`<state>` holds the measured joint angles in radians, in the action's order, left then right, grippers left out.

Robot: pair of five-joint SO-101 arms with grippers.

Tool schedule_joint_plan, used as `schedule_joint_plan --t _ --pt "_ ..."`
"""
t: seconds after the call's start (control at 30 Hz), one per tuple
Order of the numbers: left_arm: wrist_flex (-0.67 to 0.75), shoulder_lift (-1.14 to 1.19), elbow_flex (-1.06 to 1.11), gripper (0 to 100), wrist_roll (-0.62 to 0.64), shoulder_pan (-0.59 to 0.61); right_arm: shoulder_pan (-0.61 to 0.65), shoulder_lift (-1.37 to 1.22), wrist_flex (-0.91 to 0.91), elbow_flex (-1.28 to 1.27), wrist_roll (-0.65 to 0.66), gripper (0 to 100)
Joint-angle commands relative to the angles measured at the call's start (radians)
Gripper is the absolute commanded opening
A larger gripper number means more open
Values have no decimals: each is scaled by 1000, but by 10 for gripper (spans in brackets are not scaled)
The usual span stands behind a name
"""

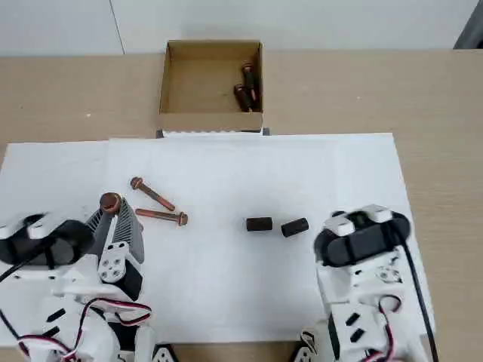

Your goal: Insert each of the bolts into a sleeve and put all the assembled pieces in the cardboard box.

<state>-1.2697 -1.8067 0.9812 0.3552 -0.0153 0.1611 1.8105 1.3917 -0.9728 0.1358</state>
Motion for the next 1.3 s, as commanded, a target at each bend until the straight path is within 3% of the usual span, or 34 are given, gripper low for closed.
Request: schedule_joint_plan --t 0.0,0.23,0.47,0.7,0.87,1.1,1.27 --pt "52 -12 4 5 75 -3 87 1 -116 -23 -91 3" --pt "104 -14 47 5 227 -8 332 -1 -228 -143 -121 3" --pt "230 -14 90 5 373 -181 461 1 -229 -215 -123 3" --pt "359 -14 176 5 382 -324 581 1 -295 -253 -123 3" --pt "431 -14 234 5 382 -387 608 1 -298 -292 -123 3" --pt "427 -14 248 5 382 -463 608 1 -298 -296 -112 3" --pt "425 -14 248 5 381 -480 608 1 -298 -296 -21 3"
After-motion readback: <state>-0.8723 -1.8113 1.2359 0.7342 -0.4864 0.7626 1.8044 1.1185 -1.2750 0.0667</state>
